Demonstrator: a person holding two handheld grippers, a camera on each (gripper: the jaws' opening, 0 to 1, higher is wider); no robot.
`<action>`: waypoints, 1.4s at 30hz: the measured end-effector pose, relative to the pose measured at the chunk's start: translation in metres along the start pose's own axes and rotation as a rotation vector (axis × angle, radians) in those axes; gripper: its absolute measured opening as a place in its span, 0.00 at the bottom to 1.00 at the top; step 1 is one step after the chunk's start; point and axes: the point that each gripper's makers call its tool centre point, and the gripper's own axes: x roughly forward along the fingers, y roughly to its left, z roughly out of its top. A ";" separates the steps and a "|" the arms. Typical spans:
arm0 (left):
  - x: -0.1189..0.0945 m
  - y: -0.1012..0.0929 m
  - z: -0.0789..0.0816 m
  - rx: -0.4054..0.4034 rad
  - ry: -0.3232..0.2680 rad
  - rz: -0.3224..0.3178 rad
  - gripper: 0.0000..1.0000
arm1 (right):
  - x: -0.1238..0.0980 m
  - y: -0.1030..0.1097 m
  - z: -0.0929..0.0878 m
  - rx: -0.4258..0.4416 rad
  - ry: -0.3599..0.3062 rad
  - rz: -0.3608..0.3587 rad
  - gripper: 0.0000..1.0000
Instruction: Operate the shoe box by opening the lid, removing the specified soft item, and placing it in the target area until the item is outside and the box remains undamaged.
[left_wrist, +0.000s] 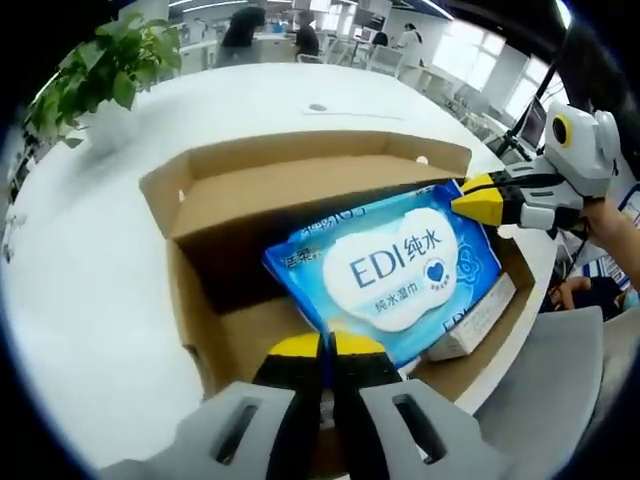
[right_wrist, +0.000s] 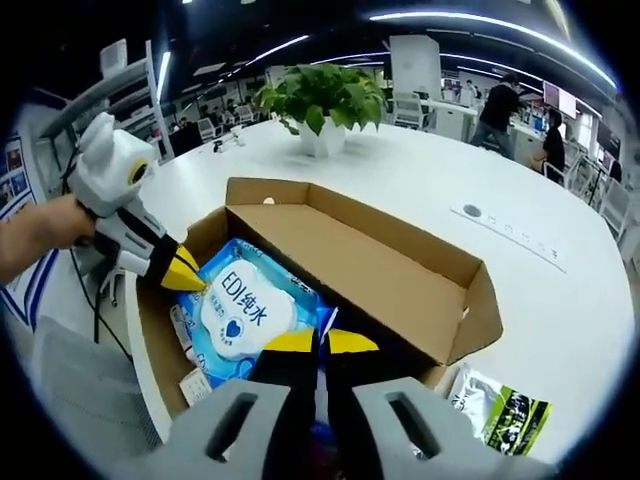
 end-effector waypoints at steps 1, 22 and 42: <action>0.000 0.000 0.002 -0.002 -0.007 -0.003 0.00 | -0.002 0.000 0.002 0.005 -0.006 -0.001 0.00; -0.035 -0.038 0.041 -0.019 -0.135 -0.076 0.00 | -0.050 -0.019 0.027 0.081 -0.078 -0.029 0.00; -0.009 -0.102 0.072 -0.010 -0.159 -0.185 0.00 | -0.099 -0.078 0.014 0.137 -0.077 -0.136 0.00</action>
